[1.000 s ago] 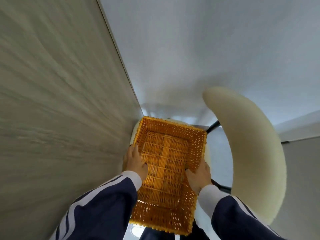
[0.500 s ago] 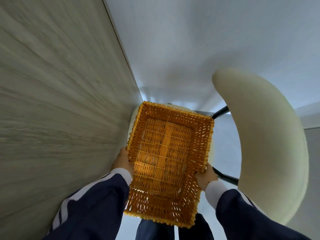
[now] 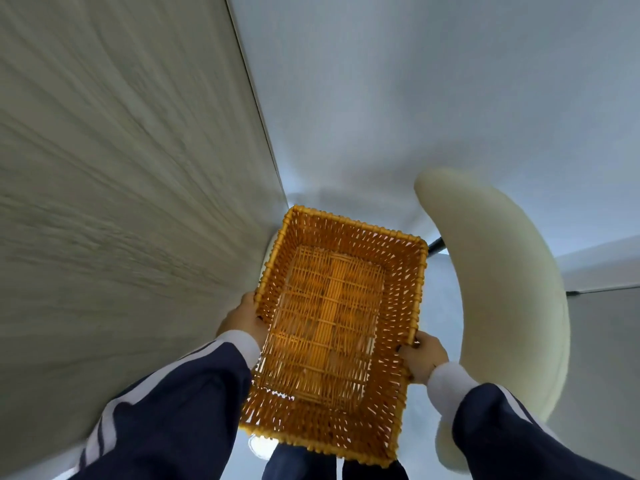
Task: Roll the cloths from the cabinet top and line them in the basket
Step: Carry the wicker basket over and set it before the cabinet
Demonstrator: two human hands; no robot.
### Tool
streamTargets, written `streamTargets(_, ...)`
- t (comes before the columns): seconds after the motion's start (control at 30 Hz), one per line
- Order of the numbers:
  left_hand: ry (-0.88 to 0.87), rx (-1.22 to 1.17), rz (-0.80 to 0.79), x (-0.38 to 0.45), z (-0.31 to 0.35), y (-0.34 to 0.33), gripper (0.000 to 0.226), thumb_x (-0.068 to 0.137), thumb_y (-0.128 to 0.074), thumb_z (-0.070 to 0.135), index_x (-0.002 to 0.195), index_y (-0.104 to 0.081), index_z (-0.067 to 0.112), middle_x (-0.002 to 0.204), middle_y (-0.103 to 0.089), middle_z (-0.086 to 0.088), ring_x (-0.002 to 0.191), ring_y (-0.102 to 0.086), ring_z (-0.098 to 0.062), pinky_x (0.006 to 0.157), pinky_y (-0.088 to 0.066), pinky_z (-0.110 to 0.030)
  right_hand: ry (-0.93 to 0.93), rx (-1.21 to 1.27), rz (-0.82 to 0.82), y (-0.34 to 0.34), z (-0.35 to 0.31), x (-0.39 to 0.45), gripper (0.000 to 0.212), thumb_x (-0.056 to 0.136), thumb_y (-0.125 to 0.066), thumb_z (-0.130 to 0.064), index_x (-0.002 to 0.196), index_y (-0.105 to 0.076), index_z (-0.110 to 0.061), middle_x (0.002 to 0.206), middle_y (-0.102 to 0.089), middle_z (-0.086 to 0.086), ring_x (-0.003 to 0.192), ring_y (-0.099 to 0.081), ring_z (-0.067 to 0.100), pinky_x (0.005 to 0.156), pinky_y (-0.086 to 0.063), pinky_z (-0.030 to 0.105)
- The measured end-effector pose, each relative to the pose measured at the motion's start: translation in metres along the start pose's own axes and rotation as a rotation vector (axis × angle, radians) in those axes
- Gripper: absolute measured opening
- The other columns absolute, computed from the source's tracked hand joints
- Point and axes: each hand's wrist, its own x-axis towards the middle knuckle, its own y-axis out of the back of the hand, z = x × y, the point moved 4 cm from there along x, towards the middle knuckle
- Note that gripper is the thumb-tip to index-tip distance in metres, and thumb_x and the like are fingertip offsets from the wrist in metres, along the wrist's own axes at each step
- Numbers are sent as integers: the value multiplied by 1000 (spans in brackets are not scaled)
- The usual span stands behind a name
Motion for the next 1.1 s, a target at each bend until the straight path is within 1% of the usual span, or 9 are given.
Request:
streamTargets(0.2, -78, 56, 140, -49, 36, 30, 32, 98, -40, 24, 129, -46, 27, 93, -62, -2, 87, -62, -27, 85, -53, -43, 77, 63, -20, 43, -7, -26, 22, 89, -54, -27, 109, -60, -21, 100, -69, 4, 89, -67, 29, 83, -56, 49)
streamTargets(0.33, -112, 120, 259, -93, 60, 48, 37, 100, -39, 25, 137, -43, 26, 105, -64, -8, 93, -61, -31, 83, -50, -37, 160, 112, -19, 70, -22, -66, 8, 92, -53, -20, 88, -59, -22, 84, -69, 5, 77, -66, 27, 78, -56, 43)
streamTargets(0.53, -138, 133, 367, -154, 77, 66, 36, 102, -36, 26, 137, -41, 26, 93, -57, -3, 78, -52, -25, 71, -42, -30, 302, 157, 20, 99, -25, -104, 10, 88, -61, -19, 80, -64, -16, 81, -69, 6, 80, -66, 32, 85, -54, 53)
streamTargets(0.6, -140, 99, 397, -174, 78, 68, 36, 102, -35, 26, 137, -41, 26, 97, -62, -5, 81, -56, -27, 74, -45, -32, 352, 154, 29, 111, -25, -120, 3, 88, -62, -16, 85, -63, -16, 82, -68, 4, 82, -65, 31, 87, -53, 50)
streamTargets(0.77, -149, 12, 471, -211, 72, 75, 36, 101, -37, 26, 137, -40, 25, 97, -63, -9, 79, -55, -29, 74, -45, -34, 377, 171, 76, 130, -22, -152, 30, 87, -64, -27, 112, -49, -27, 92, -63, 1, 79, -59, 23, 79, -45, 33)
streamTargets(0.87, -161, -37, 507, -232, 67, 76, 38, 101, -38, 27, 139, -39, 27, 101, -64, -9, 82, -58, -30, 77, -46, -35, 393, 174, 2, 125, -20, -160, 34, 86, -61, -16, 118, -55, -25, 97, -67, 2, 87, -63, 27, 83, -47, 37)
streamTargets(0.93, -161, -48, 538, -244, 61, 78, 38, 101, -38, 28, 139, -39, 29, 104, -66, -9, 87, -61, -31, 78, -47, -35, 382, 177, -76, 118, -17, -162, 41, 83, -58, -5, 120, -57, -22, 99, -68, 7, 92, -63, 31, 90, -50, 48)
streamTargets(1.0, -164, -49, 551, -254, 56, 80, 37, 101, -38, 28, 138, -40, 32, 107, -67, -9, 92, -63, -32, 81, -49, -35, 364, 178, -134, 114, -12, -167, 39, 82, -54, 3, 111, -59, -22, 95, -69, 11, 92, -63, 34, 91, -50, 55)
streamTargets(1.1, -187, -34, 552, -265, 44, 81, 38, 100, -41, 30, 138, -42, 34, 111, -67, -7, 97, -64, -32, 87, -51, -37, 366, 183, -120, 109, -3, -178, 31, 82, -53, 5, 92, -59, -24, 92, -67, 11, 92, -61, 35, 91, -49, 55)
